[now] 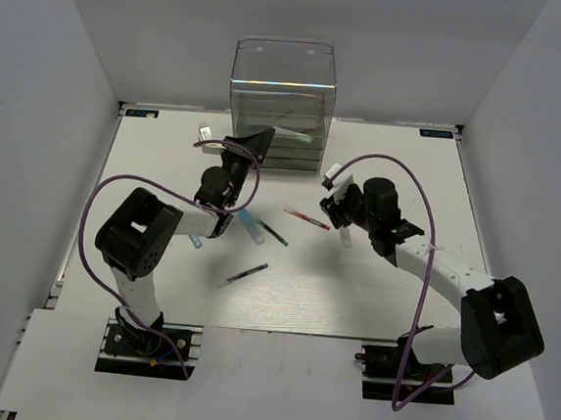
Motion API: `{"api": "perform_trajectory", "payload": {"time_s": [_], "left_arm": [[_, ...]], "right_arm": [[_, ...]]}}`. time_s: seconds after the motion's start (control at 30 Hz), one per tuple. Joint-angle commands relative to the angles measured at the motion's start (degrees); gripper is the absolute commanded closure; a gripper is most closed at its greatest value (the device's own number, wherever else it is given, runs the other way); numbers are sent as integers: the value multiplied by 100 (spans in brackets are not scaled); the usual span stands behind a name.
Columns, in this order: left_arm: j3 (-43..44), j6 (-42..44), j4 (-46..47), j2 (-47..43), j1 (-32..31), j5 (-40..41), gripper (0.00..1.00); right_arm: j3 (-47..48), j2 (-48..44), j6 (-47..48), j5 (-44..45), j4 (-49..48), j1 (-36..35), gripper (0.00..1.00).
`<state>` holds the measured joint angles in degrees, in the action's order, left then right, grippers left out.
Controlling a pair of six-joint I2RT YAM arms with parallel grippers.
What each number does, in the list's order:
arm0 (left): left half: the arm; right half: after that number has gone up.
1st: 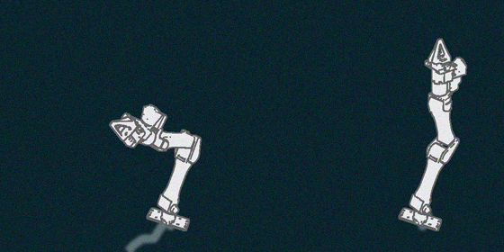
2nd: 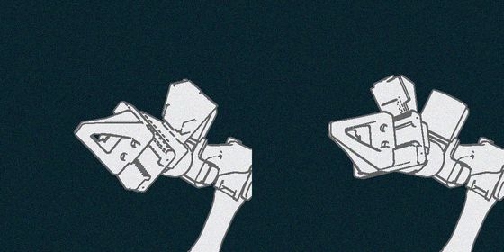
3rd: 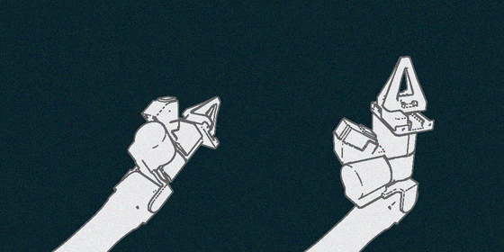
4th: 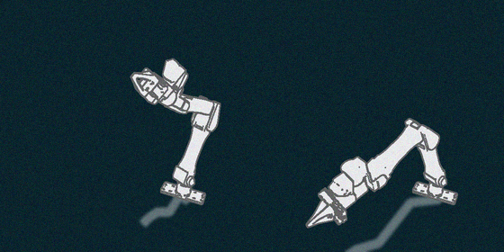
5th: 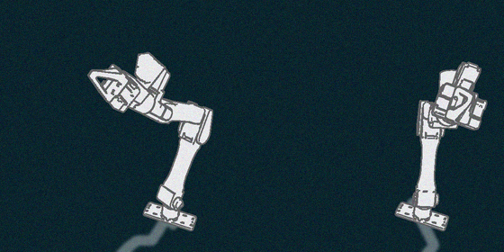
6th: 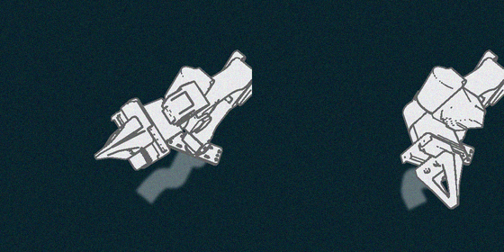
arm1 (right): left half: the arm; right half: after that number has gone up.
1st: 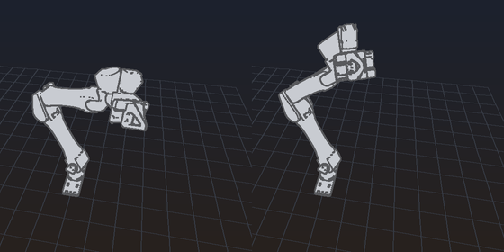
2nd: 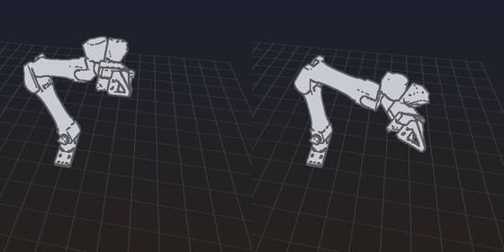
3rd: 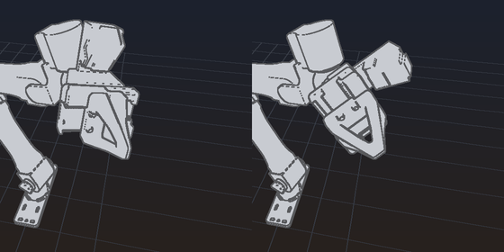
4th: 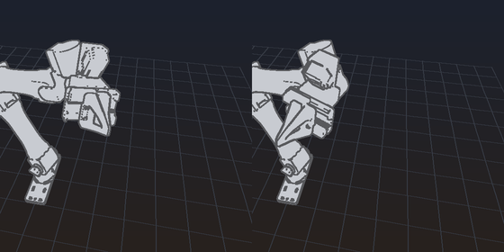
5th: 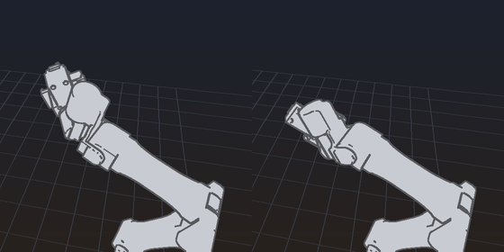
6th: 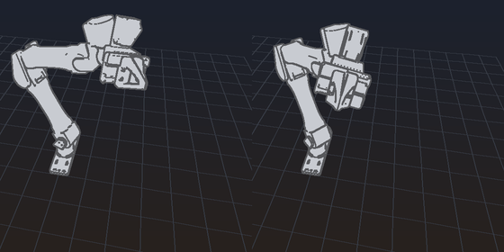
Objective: Sort the stationery into containers
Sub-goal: Pick up the stationery from the center of the board.
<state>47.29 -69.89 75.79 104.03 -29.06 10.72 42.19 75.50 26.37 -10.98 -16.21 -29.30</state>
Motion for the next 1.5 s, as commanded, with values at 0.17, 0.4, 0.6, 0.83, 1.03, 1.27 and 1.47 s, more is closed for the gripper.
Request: {"api": "perform_trajectory", "payload": {"time_s": [0.17,0.4,0.6,0.83,1.03,1.27,1.47], "left_arm": [[-106,28,226,-322,-3,-70,88],[-263,28,226,-427,-3,-70,86],[-606,308,-353,-787,-3,-123,40],[-949,695,-1890,-1595,102,-176,29],[-897,819,-3086,-1938,102,-360,28],[-616,819,-4220,-1939,102,-650,23],[-177,819,-4810,-1772,102,-703,21]], "right_arm": [[279,394,-1151,448,1339,205,44],[570,719,-1459,360,1612,355,43],[904,1168,-1644,659,2060,363,40],[1291,1757,-1872,948,2350,390,40],[1467,1950,-1890,1072,2350,451,40],[1643,2196,-1978,1248,2499,548,41],[2012,2601,-2162,949,2807,697,43]]}}
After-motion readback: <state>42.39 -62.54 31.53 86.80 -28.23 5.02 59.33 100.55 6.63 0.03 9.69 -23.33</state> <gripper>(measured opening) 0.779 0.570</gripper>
